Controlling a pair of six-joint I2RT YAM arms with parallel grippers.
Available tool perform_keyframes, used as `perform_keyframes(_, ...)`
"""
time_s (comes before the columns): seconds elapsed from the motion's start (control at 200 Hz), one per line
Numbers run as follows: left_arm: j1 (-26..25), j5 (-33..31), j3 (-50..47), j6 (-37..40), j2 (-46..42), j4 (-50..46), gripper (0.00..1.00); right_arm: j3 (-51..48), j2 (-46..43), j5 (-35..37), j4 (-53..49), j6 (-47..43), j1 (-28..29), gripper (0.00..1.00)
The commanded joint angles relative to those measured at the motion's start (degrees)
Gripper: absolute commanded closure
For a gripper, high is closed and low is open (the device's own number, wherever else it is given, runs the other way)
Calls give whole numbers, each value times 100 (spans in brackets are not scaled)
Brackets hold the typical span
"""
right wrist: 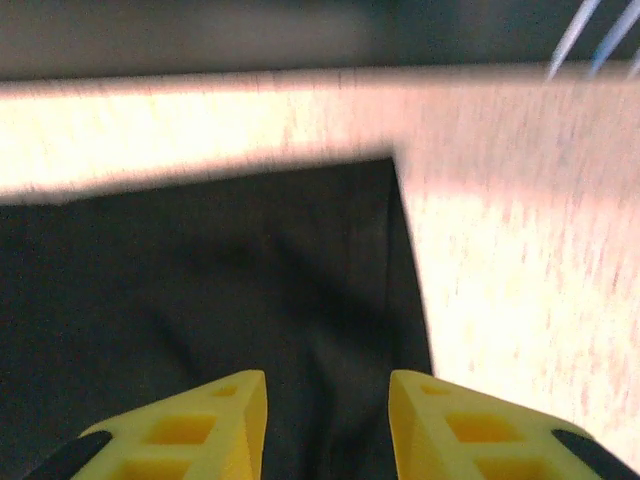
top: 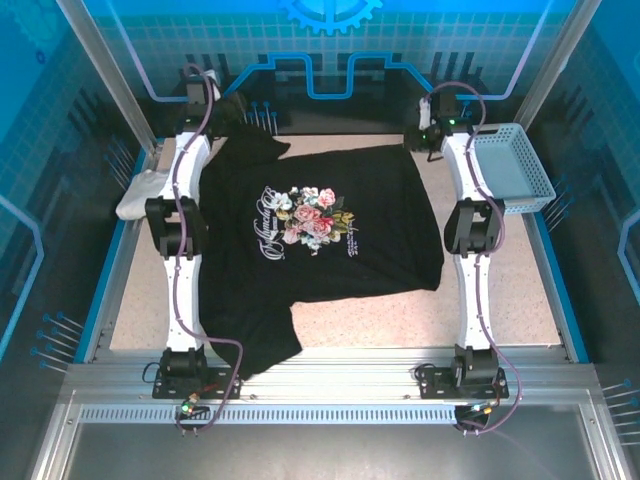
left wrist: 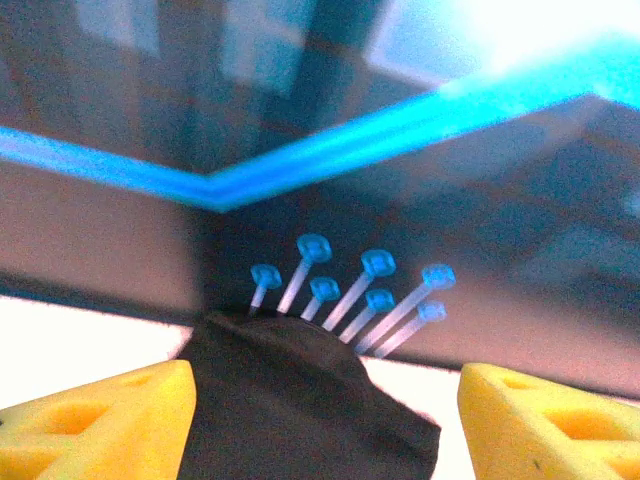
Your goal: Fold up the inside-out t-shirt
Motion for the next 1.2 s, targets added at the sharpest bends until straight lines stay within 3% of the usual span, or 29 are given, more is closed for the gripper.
perform_keyframes(0.0,-540,77,-1659,-206,-1761,537,24,-2507,-2281,74,381,-66,210,59)
perform_keyframes(0.105,-1049,353,-3908,-681,-3017,1434,23,-4742,-3831,76,796,119,249,57)
perform_keyframes(0.2,-1826,501,-5863,-700,-3933,2520,24,-6408,-4942,309,912,380,470,56)
perform_keyframes(0.305,-2785,994,-7512,-332,-4384,3810,29,-7735,-5798,566,837,649,834,53)
perform_keyframes(0.415,-3961,1317,-8558,854,-4433,4591,30,-8886,-6390,113,1062,1028,881,53)
perform_keyframes(0.505,-4841,1167,-8776,1963,-4077,4537,29,-9254,-6416,102,1162,1156,877,53)
perform_keyframes(0.615,-5320,855,-8657,2368,-3591,4240,30,-9303,-6158,158,1118,1183,937,53)
perform_keyframes(0.765,-5466,575,-8623,2557,-3268,3984,36,-9303,-5998,336,999,1323,995,54)
perform_keyframes(0.92,-5467,515,-8667,2525,-3112,3803,46,-9146,-5885,1081,592,1330,1077,54)
perform_keyframes(1.126,-5466,497,-8671,2539,-2936,3780,58,-8996,-5397,884,479,1293,1182,57)
perform_keyframes(1.191,-5467,480,-8709,2522,-2926,3787,64,-8884,-5216,1004,372,1241,1173,63)
